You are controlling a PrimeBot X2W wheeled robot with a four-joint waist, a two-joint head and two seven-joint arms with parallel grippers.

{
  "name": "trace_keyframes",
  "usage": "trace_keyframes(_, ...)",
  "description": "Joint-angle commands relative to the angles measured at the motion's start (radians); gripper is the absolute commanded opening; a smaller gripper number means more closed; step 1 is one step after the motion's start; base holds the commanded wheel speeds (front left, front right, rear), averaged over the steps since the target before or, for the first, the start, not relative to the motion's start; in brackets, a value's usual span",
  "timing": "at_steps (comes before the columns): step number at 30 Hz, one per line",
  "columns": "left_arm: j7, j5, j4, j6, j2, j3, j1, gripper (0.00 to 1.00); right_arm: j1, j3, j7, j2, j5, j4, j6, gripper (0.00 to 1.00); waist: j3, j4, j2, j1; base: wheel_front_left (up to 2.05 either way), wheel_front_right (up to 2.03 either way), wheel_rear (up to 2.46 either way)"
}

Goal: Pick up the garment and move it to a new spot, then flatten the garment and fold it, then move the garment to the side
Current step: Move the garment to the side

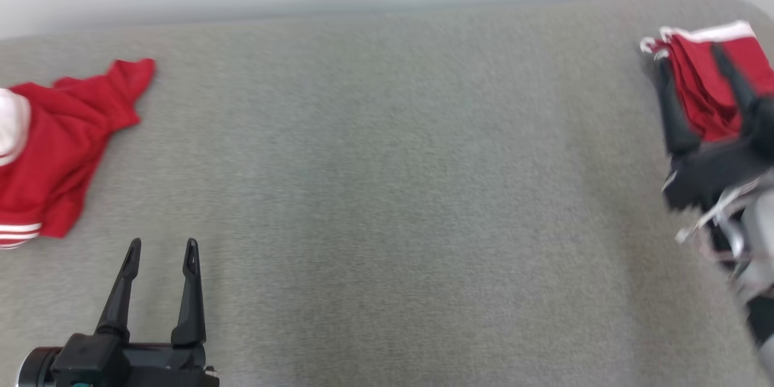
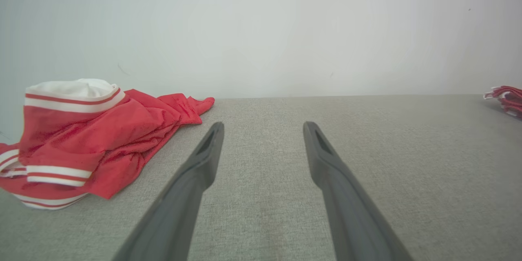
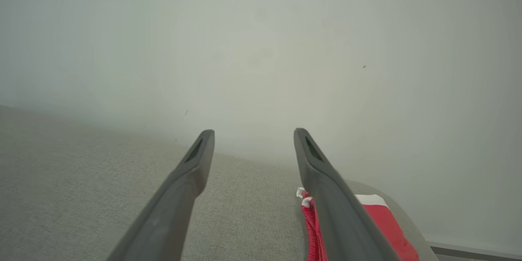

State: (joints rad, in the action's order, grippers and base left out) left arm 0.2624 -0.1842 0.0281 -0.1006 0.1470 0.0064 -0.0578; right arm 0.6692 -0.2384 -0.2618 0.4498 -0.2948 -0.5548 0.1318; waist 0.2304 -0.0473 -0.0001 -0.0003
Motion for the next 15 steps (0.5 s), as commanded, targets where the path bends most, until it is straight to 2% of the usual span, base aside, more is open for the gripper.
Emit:
trace_keyframes(1,0.003,-0.001,0.006,-0.002,-0.005,0.005,0.018,1.0,-0.04,0.018,-0.004,-0.018,0.011,0.021,-0.002,1.0,-0.051,0.05,0.0001,0.0003,0.0,0.0,0.0)
trace_keyframes(11,0.003,0.001,0.044,-0.017,-0.031,0.024,0.028,1.0,-0.328,0.154,0.003,-0.17,0.059,0.229,-0.002,1.0,-0.092,0.073,0.0001,0.0003,0.0,0.0,0.0)
trace_keyframes(15,0.003,0.003,0.053,-0.02,-0.039,0.024,0.036,1.0,-0.397,0.174,0.01,-0.195,0.079,0.276,-0.002,1.0,-0.104,0.073,0.0001,0.0003,0.0,0.0,0.0)
